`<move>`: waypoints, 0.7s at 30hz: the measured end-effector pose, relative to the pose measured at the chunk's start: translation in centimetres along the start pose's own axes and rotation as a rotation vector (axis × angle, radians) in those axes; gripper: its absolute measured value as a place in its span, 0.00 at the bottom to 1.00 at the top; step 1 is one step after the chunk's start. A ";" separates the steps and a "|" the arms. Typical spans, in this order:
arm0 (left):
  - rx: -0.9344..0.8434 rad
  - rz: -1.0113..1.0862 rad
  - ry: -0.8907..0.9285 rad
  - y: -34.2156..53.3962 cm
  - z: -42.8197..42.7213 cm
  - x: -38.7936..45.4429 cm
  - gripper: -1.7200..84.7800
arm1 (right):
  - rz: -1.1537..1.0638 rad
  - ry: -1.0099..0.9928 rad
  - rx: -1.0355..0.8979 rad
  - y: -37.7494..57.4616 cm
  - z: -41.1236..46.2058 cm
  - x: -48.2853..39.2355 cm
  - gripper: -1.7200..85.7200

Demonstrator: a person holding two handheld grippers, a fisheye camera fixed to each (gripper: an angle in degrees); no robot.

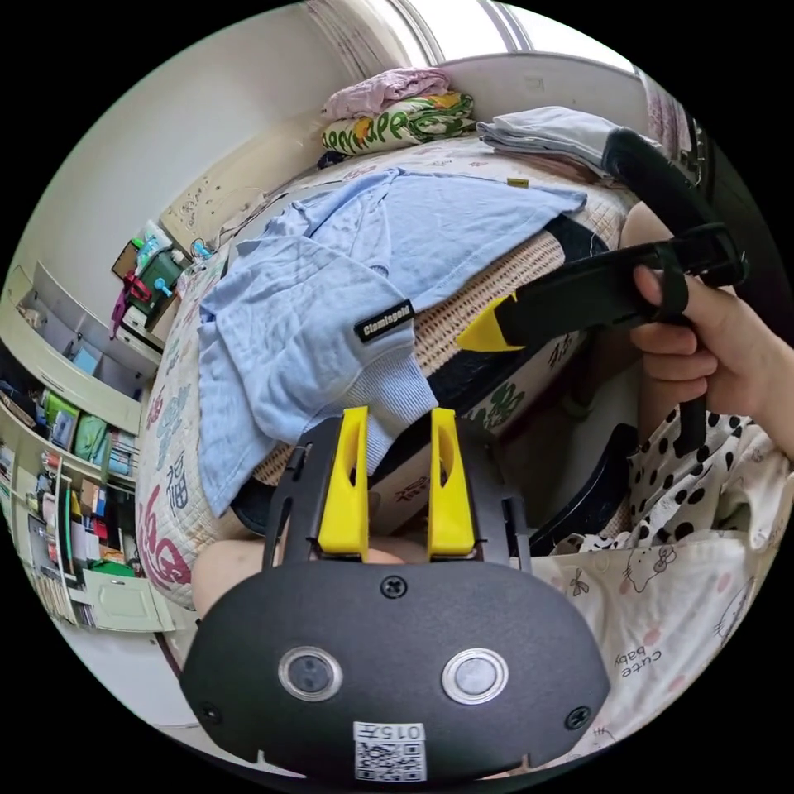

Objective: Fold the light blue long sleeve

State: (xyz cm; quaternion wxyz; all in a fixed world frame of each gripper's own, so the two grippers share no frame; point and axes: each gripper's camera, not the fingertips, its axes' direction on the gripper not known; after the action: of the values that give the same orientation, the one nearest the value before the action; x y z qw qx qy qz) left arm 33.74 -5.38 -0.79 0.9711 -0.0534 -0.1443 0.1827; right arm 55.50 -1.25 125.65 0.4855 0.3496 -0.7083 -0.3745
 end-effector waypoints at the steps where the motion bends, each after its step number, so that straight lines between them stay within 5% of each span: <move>1: 0.007 -0.024 -0.021 0.4 0.4 -0.1 0.07 | -0.032 0.033 0.002 0.6 0.3 -0.8 0.12; 6: 0.093 -0.216 0.237 3.3 1.3 -5.1 0.04 | -0.307 0.234 0.024 4.7 3.6 -7.6 0.12; 13: 0.781 -0.793 0.709 17.4 0.5 -18.7 0.02 | -0.513 0.338 -0.002 4.1 12.2 -13.5 0.14; 21: 0.693 -0.883 0.760 21.3 10.5 -17.5 0.02 | -0.691 0.455 -0.335 0.7 35.7 -20.8 0.14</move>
State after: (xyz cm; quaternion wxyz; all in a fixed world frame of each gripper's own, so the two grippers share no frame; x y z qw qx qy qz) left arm 7.74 8.48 1.33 0.8989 0.2644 0.2659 -0.2267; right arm 27.44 23.74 108.53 0.5252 0.5558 -0.3548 -0.5380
